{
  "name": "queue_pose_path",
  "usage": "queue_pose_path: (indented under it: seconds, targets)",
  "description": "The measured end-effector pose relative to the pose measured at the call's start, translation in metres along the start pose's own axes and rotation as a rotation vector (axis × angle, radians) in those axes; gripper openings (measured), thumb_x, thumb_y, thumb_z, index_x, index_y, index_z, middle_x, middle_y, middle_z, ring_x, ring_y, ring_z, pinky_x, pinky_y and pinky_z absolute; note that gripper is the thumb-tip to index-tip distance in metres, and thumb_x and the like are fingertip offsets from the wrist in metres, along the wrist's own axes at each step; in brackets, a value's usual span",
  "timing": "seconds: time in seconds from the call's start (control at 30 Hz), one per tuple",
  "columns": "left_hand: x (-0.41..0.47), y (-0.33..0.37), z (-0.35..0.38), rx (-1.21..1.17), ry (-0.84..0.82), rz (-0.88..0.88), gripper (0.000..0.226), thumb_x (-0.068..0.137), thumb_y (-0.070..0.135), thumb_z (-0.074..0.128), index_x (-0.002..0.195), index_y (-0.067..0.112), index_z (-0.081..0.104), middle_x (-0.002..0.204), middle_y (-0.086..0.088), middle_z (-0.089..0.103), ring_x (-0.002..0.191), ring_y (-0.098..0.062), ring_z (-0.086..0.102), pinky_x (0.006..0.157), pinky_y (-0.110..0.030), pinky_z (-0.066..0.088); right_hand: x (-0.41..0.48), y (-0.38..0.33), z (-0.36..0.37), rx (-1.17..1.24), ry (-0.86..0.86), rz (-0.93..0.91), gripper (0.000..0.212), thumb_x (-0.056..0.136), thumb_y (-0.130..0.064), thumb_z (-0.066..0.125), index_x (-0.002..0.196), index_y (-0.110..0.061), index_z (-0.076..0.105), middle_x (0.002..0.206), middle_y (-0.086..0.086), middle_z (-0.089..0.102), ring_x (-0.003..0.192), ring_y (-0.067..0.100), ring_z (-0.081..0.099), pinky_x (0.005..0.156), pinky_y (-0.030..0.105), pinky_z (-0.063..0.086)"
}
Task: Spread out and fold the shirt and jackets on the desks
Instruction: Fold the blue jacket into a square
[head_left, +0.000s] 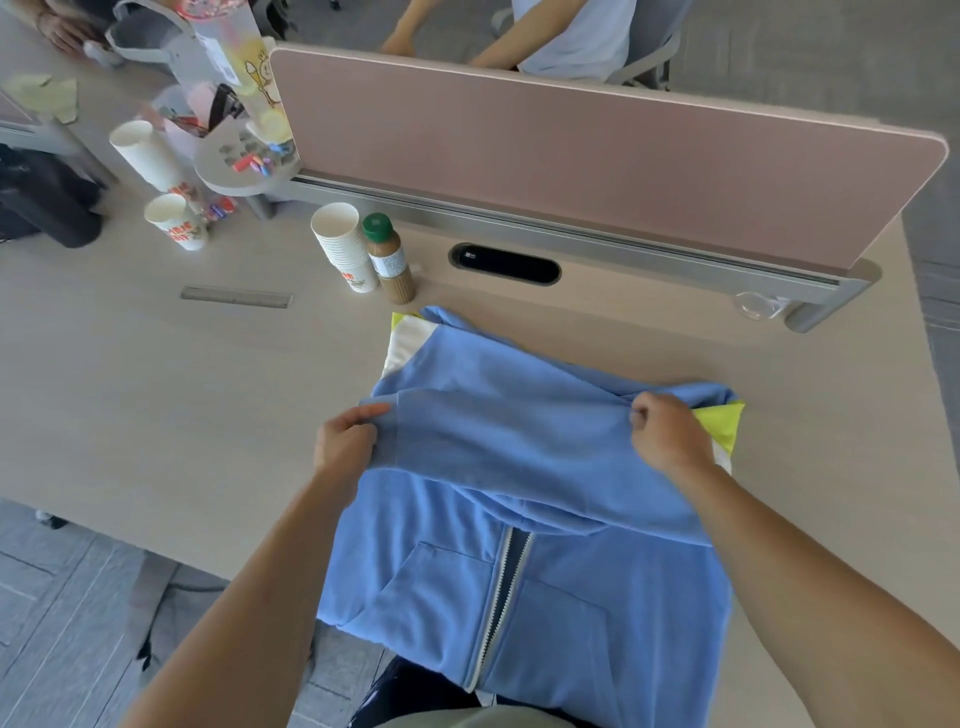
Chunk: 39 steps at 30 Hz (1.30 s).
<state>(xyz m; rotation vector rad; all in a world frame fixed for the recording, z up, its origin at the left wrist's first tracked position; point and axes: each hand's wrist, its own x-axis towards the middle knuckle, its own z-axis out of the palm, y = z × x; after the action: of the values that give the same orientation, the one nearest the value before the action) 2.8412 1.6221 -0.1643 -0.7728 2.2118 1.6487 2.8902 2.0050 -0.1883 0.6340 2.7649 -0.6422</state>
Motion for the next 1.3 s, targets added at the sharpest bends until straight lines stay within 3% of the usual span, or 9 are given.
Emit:
queue_pose_path:
  seconds: [0.13, 0.27, 0.37, 0.47, 0.57, 0.67, 0.77, 0.97, 1.3]
  targets:
    - [0.012, 0.011, 0.004, 0.095, 0.012, 0.163, 0.050, 0.082, -0.008, 0.044, 0.104, 0.028, 0.071, 0.082, -0.003, 0.057, 0.067, -0.016, 0.048, 0.059, -0.024, 0.041, 0.013, -0.010, -0.030, 0.135, 0.339, 0.022, 0.017, 0.097, -0.017, 0.053, 0.109, -0.010, 0.063, 0.112, 0.016, 0.063, 0.100, 0.038, 0.060, 0.076, 0.040, 0.044]
    - [0.035, 0.026, 0.021, 0.465, -0.043, 0.217, 0.060, 0.077, 0.006, 0.047, 0.133, 0.022, 0.060, 0.124, -0.011, 0.056, 0.101, -0.032, 0.058, 0.081, -0.034, 0.050, 0.007, -0.005, -0.015, -0.068, 0.096, 0.002, 0.044, 0.098, -0.026, 0.053, 0.139, -0.014, 0.047, 0.136, 0.017, 0.053, 0.121, 0.038, 0.054, 0.093, 0.045, 0.047]
    - [0.026, 0.025, 0.051, 0.798, -0.010, 0.208, 0.058, 0.085, 0.012, 0.051, 0.140, 0.028, 0.050, 0.146, -0.009, 0.035, 0.130, -0.036, 0.035, 0.112, -0.041, 0.031, -0.017, 0.013, 0.012, -0.335, -0.082, 0.030, 0.056, 0.101, -0.041, 0.044, 0.152, -0.023, 0.029, 0.155, 0.008, 0.033, 0.135, 0.033, 0.040, 0.105, 0.045, 0.038]
    - [0.001, 0.016, 0.091, 1.000, -0.144, 0.423, 0.060, 0.086, 0.018, 0.055, 0.143, 0.031, 0.045, 0.153, -0.005, 0.026, 0.136, -0.033, 0.024, 0.113, -0.043, 0.022, -0.052, 0.036, 0.034, -0.331, -0.013, 0.088, 0.061, 0.101, -0.046, 0.041, 0.154, -0.020, 0.027, 0.160, 0.008, 0.024, 0.142, 0.032, 0.031, 0.112, 0.046, 0.030]
    - [-0.025, 0.002, 0.129, 1.175, -0.371, 0.682, 0.065, 0.085, 0.026, 0.058, 0.147, 0.030, 0.038, 0.155, -0.003, 0.022, 0.140, -0.031, 0.020, 0.115, -0.042, 0.021, -0.085, 0.069, 0.050, -0.303, 0.067, 0.006, 0.073, 0.090, -0.047, 0.062, 0.150, -0.011, 0.039, 0.155, 0.016, 0.035, 0.142, 0.034, 0.037, 0.109, 0.049, 0.037]
    - [-0.047, -0.008, 0.160, 1.315, -0.487, 0.839, 0.074, 0.085, 0.026, 0.057, 0.153, 0.028, 0.028, 0.158, -0.004, 0.016, 0.141, -0.032, 0.019, 0.117, -0.041, 0.019, -0.102, 0.101, 0.055, -0.251, 0.089, -0.059, 0.079, 0.075, -0.021, 0.077, 0.146, -0.006, 0.046, 0.151, 0.017, 0.045, 0.134, 0.036, 0.049, 0.100, 0.050, 0.049]
    - [-0.061, -0.012, 0.185, 1.427, -0.517, 0.929, 0.076, 0.088, 0.027, 0.054, 0.156, 0.027, 0.018, 0.159, -0.006, 0.012, 0.141, -0.033, 0.018, 0.117, -0.041, 0.019, -0.106, 0.115, 0.050, -0.042, 0.203, 0.148, 0.062, 0.075, -0.001, 0.072, 0.135, -0.005, 0.057, 0.132, 0.019, 0.058, 0.108, 0.043, 0.061, 0.081, 0.050, 0.056]
    - [-0.076, -0.015, 0.213, 1.555, -0.501, 0.854, 0.078, 0.091, 0.038, 0.053, 0.156, 0.027, 0.012, 0.158, -0.010, 0.013, 0.141, -0.035, 0.019, 0.115, -0.044, 0.022, -0.113, 0.133, 0.046, 0.449, 0.258, 0.527, 0.028, 0.088, -0.010, 0.062, 0.115, -0.006, 0.058, 0.109, 0.015, 0.062, 0.100, 0.037, 0.059, 0.077, 0.033, 0.042]
    - [-0.114, 0.025, 0.313, 1.312, -0.639, 1.040, 0.060, 0.090, 0.035, 0.053, 0.147, 0.024, 0.039, 0.153, -0.003, 0.030, 0.138, -0.029, 0.025, 0.113, -0.041, 0.021, -0.132, 0.134, 0.033, 0.229, 0.176, 0.425, 0.017, 0.096, -0.033, 0.053, 0.088, -0.018, 0.050, 0.085, -0.003, 0.058, 0.084, 0.030, 0.061, 0.066, 0.033, 0.040]
